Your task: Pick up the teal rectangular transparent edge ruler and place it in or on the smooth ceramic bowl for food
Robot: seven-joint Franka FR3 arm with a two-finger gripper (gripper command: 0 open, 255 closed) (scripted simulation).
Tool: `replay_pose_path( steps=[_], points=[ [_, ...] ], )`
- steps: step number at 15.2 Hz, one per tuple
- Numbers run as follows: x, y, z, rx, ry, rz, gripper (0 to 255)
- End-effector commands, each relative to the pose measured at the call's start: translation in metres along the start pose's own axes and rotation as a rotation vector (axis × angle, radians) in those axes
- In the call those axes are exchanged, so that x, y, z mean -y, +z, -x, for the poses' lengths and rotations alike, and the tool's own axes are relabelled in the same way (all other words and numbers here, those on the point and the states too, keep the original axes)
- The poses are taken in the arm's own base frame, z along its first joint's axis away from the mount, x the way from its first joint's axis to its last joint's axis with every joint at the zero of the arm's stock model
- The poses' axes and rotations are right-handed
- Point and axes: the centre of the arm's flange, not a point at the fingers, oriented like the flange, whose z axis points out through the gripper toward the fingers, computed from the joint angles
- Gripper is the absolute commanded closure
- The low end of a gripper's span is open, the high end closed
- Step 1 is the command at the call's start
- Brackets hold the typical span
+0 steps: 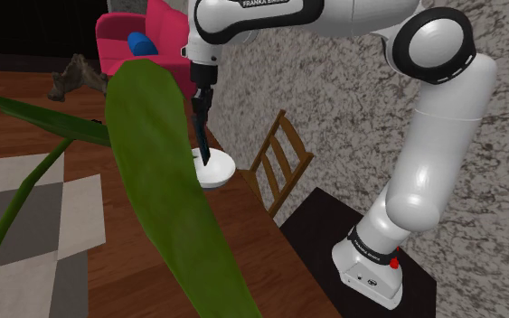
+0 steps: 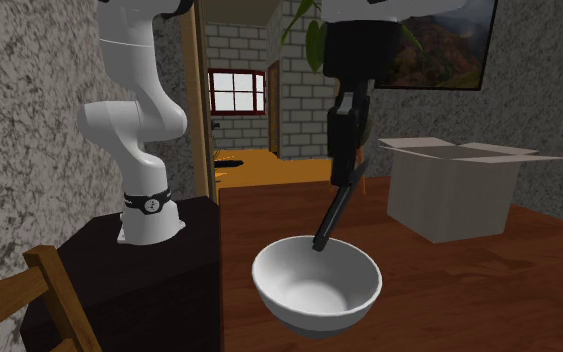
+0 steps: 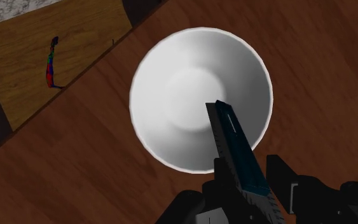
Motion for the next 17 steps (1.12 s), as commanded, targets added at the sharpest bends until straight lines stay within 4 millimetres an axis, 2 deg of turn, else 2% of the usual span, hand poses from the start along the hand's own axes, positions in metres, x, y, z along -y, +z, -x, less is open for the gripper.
replay_pose_path(
  steps=[1,6,14,15,17],
  points=[
    [-0.002,0.01,0.0,0.0,0.0,0.0,255],
    [-0.006,0.034,-0.002,0.0,0.0,0.0,255],
    [-0.006,0.034,-0.002,0.0,0.0,0.0,255],
    [-0.006,0.034,-0.002,0.0,0.0,0.0,0],
    [-0.006,0.034,-0.002,0.0,0.0,0.0,0]
  ],
)
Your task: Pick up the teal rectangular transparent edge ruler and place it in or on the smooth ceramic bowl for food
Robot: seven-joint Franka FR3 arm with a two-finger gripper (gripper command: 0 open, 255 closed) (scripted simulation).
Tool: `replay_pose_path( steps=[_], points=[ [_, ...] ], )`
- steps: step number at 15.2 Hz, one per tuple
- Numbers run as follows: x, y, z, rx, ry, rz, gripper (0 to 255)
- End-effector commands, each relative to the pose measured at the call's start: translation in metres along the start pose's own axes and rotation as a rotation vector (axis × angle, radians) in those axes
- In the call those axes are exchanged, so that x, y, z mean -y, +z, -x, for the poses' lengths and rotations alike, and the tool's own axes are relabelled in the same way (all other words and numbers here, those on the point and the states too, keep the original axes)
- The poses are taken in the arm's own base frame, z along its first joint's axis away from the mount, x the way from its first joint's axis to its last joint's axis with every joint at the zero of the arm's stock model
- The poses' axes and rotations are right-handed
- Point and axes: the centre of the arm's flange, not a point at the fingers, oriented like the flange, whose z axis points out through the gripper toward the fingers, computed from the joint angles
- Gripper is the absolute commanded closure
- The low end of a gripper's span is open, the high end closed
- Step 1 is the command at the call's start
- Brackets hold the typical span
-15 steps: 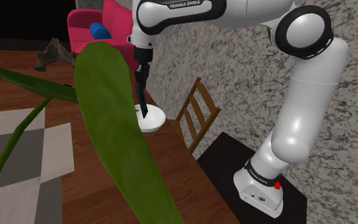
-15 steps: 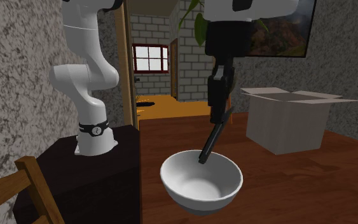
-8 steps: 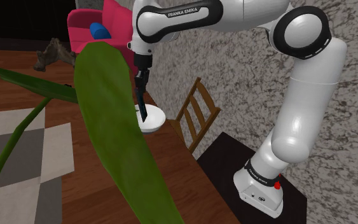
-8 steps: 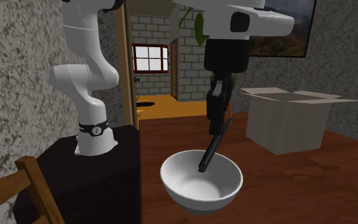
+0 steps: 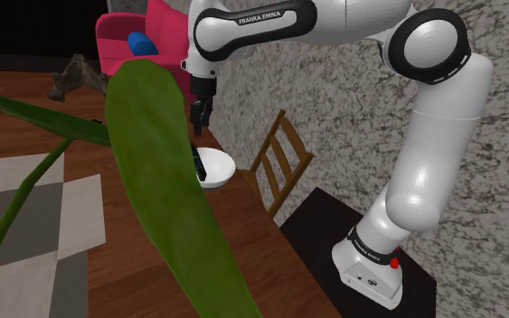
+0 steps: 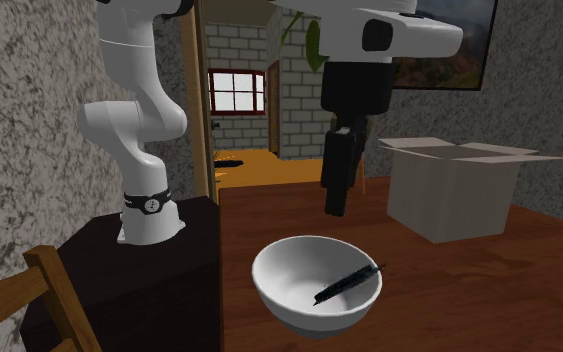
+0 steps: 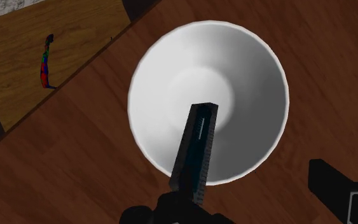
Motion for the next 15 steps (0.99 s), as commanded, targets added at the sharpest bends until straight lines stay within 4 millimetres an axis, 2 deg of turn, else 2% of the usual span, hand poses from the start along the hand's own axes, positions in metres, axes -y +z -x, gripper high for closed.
replay_pose_path(
  steps=[1,3,7,15],
  points=[
    [0.0,0.0,0.0,0.0,0.0,0.0,0],
    [0.0,0.0,0.0,0.0,0.0,0.0,0],
    [0.0,-0.05,0.0,0.0,0.0,0.0,0],
    [0.0,-0.05,0.0,0.0,0.0,0.0,0]
  ],
)
